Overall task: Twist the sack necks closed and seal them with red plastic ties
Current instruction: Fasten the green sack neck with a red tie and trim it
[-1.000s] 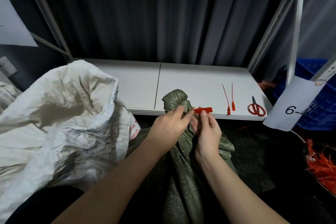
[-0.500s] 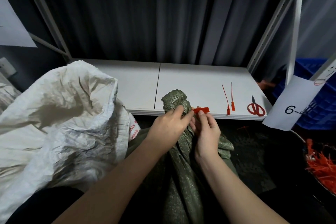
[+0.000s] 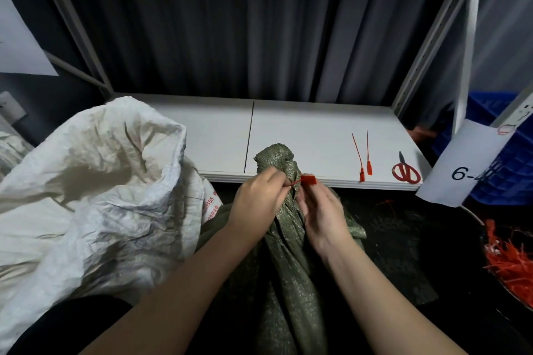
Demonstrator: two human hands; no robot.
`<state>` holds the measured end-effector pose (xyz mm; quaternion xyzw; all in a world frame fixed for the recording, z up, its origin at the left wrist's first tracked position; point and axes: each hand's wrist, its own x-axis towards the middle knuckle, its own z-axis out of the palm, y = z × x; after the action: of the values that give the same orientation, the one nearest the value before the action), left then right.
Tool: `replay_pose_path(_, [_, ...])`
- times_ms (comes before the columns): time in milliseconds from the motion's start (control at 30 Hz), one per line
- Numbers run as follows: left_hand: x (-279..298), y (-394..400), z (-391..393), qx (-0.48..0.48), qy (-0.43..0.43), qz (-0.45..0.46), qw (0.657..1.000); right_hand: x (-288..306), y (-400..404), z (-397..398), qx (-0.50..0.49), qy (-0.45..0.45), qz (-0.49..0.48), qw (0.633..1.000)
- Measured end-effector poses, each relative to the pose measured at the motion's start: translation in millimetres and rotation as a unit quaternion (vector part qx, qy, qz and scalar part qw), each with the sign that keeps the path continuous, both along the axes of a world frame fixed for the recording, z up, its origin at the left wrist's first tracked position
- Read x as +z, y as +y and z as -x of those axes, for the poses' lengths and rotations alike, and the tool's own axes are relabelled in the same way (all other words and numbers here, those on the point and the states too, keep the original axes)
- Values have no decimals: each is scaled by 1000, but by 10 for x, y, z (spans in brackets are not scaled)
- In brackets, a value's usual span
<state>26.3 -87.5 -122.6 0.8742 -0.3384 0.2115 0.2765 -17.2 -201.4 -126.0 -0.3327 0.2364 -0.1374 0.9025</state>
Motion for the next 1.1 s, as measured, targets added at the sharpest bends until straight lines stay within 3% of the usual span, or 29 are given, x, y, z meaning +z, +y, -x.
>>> replay_pose_path(167, [-43, -31, -15, 14, -62, -37, 997, 35, -6, 24, 28, 13, -22, 999])
replay_pose_path(533, [-115, -21, -61, 5, -100, -33, 994, -64, 95, 51, 22, 30, 256, 966])
replay_pose_path(833, [-70, 15, -1, 53, -117, -52, 990, -9, 43, 59, 21, 42, 218, 975])
replay_pose_path(1100, [-105, -12, -34, 6, -133, -81, 988, -39, 96, 82, 31, 50, 280, 958])
